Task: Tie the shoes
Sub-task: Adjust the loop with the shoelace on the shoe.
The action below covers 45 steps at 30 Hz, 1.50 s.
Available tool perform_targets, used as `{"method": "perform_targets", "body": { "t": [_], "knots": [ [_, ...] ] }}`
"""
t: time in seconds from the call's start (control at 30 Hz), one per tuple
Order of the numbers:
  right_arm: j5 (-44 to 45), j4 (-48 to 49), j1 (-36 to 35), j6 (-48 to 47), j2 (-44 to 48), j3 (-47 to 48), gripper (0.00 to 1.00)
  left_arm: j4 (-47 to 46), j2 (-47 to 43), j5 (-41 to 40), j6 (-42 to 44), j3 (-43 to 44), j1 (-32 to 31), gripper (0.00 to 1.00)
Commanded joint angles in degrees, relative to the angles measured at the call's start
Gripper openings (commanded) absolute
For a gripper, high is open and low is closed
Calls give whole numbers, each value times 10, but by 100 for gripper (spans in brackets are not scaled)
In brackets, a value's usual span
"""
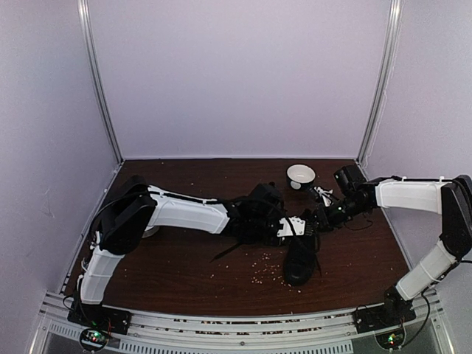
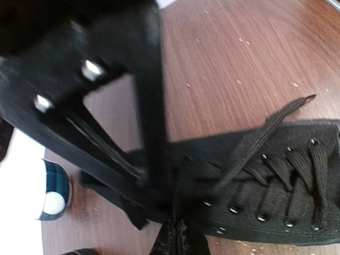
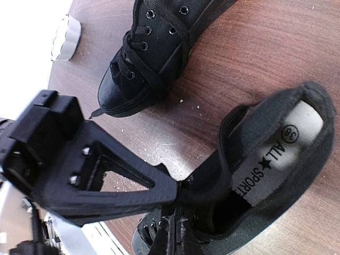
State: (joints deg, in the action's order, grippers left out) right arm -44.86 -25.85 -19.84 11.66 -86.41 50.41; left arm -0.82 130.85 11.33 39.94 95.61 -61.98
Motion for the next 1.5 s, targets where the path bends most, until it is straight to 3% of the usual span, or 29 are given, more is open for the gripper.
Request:
{"method": "perform_targets", "body": {
  "t": [0.0, 0.47, 0.77, 0.97, 1.23, 1.47],
  "knots": [
    [2, -12, 3, -13, 18, 17, 0, -32, 1, -15, -15, -19, -4, 0],
    [-5, -3, 14, 4, 32, 20, 0, -53, 8, 13, -40, -22, -11, 0],
    [-5, 1, 16, 8, 34, 9, 6, -65, 19, 11, -45, -14, -11, 0],
    [-1, -4, 16, 9, 41, 11, 0, -62, 22, 21, -49, -12, -14, 0],
    [27, -30, 16, -7, 50, 15, 0, -64, 19, 16, -49, -11, -14, 0],
    [74, -5, -11, -16, 53, 19, 20, -70, 20, 9, -50, -10, -14, 0]
  ]
}}
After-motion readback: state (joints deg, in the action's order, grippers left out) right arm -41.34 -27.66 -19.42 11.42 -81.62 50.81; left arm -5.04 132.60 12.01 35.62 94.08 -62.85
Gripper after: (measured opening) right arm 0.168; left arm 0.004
